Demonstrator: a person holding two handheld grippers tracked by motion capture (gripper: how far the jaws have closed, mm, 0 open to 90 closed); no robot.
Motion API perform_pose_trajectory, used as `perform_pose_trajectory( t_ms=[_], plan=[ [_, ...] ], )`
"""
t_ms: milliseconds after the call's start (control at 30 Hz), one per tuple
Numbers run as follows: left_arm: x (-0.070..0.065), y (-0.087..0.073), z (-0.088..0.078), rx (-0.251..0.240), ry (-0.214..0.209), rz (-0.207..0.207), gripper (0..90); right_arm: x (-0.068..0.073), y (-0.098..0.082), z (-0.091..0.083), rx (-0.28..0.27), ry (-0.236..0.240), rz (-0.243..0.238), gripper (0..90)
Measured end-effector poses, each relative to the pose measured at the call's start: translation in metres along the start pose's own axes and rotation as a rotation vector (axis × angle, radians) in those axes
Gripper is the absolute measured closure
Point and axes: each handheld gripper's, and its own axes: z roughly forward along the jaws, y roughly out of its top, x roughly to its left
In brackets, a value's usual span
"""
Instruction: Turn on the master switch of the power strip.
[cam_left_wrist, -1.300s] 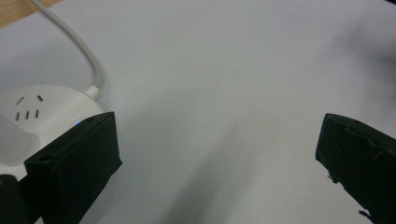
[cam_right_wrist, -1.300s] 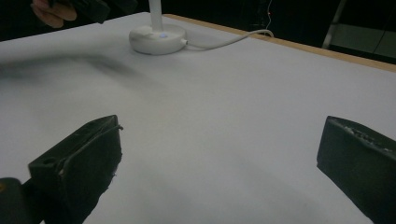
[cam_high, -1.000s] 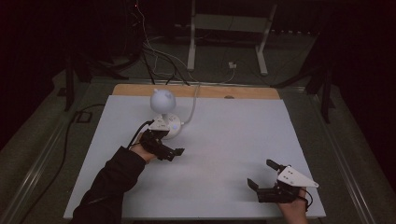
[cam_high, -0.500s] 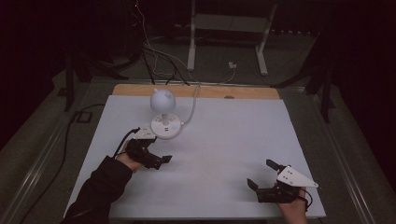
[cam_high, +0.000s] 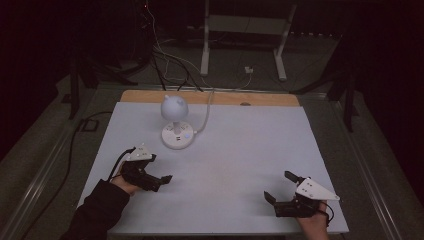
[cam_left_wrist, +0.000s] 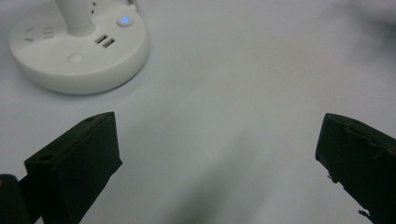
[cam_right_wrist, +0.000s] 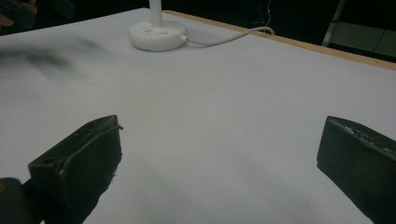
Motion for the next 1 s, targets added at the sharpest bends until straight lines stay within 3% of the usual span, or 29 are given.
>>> perform_pose_trajectory(
  t_ms=[467,1000],
  plan=[
    [-0.006,-0.022,-0.01,-0.01,0.035,-0.014,0.3,0.0,0.0,0.0,0.001,0.002,0.002,0.0],
    [-0.012,-0.051,-0.017,0.023,0.059,-0.035,0.3,0.0,0.0,0.0,0.003,0.005,-0.001,0.0]
  ],
)
